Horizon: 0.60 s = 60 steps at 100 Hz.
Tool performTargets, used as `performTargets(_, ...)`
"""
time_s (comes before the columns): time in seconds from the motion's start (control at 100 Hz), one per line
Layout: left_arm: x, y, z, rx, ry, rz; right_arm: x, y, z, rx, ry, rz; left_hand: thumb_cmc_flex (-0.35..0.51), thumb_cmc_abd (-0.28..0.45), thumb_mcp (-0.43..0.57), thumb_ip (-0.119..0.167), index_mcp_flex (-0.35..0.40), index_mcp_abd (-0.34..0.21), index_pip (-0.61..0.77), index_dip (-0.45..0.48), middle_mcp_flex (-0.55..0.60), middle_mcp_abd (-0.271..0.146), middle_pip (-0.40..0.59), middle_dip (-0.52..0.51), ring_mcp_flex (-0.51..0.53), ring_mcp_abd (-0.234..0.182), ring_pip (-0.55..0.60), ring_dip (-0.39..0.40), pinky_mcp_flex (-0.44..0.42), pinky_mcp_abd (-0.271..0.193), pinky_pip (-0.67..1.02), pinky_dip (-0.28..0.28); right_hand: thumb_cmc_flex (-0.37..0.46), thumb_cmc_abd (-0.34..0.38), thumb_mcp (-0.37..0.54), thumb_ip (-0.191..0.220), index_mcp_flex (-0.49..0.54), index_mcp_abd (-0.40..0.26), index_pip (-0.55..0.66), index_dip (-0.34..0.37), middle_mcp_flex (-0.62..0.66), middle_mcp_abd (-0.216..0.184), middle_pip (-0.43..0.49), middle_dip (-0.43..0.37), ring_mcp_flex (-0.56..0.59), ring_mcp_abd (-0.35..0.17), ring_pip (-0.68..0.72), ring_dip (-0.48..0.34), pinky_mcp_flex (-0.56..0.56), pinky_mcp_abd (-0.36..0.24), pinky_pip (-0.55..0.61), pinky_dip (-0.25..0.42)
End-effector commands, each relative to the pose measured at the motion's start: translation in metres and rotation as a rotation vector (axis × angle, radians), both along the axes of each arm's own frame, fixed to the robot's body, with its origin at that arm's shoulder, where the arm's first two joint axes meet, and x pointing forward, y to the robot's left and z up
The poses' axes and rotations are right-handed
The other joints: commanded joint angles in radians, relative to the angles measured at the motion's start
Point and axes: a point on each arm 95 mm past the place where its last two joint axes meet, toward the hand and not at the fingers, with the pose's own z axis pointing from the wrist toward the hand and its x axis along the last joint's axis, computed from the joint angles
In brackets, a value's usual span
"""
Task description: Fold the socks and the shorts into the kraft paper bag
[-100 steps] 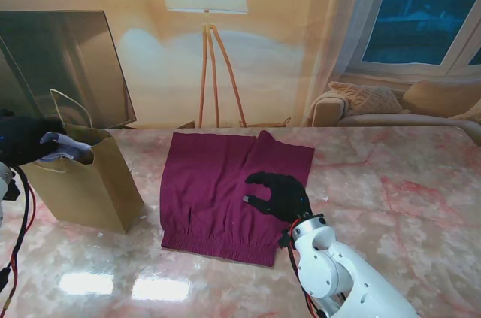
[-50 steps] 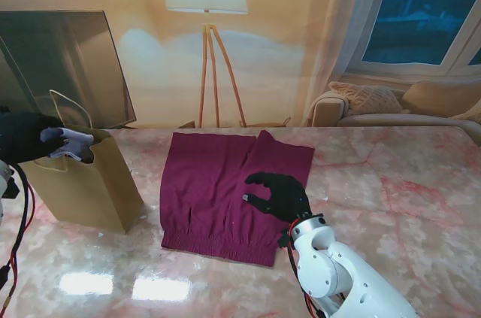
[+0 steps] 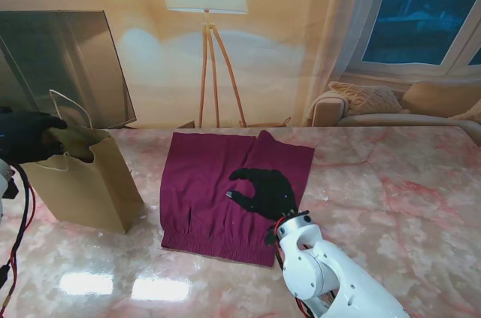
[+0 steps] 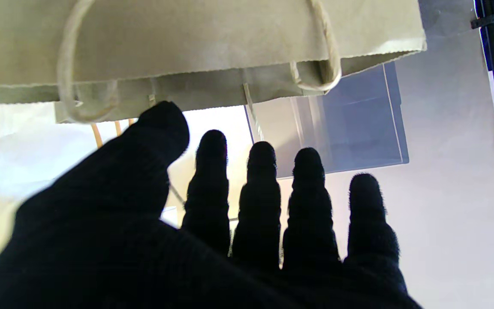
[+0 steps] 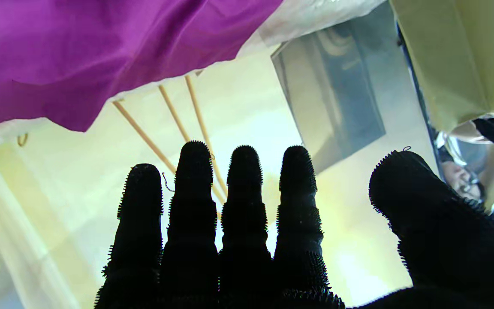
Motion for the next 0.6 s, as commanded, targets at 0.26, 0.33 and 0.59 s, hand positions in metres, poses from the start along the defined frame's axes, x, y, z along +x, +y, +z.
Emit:
performTargets(0.26,-0.014,-0.014,0.017,-0.108,-0.137,-0.072,0.006,0.002,-0.001,0.048,0.029,-0.005,-0.056,0.150,-0.147,0.032,0.002,0.034,-0.014,-0.011,-0.050,0.014,-0.030,-0.048,-0.063,-0.043,-0.063,-0.085,-0.013,-0.114,-0.113,-0.186,-0.019,0.002,-0.024,0.050,0.013,-0.014,-0.011,0.014,-0.010,-0.001,0.003,-0.008,-0.032,-0.007,-0.001,0.017,-0.017,0.004,0.021,0.018)
performTargets(0.33,-0.017,-0.025,0.025,-0.119,-0.172,-0.099,0.007,0.000,0.000,0.041,0.033,-0.007,-0.050,0.178,-0.192,0.041,0.002,0.038,-0.024,-0.015,-0.053,0.017,-0.029,-0.054,-0.067,-0.041,-0.059,-0.090,-0.011,-0.126,-0.117,-0.220,-0.019,0.001,-0.022,0.050,0.013,-0.014,-0.012,0.014,-0.010,0.001,0.003,-0.008,-0.032,-0.006,-0.002,0.017,-0.016,0.003,0.021,0.018)
performTargets(0.59,-0.025,-0.074,0.031,-0.170,-0.245,-0.215,0.006,-0.022,0.002,-0.005,0.040,-0.021,-0.049,0.207,-0.228,0.051,0.000,0.050,-0.036,-0.017,-0.048,0.020,-0.028,-0.054,-0.067,-0.038,-0.056,-0.091,-0.004,-0.117,-0.093,-0.230,-0.020,-0.002,-0.018,0.050,0.012,-0.014,-0.012,0.015,-0.013,-0.002,-0.001,-0.010,-0.030,-0.010,-0.002,0.015,-0.013,0.002,0.022,0.018)
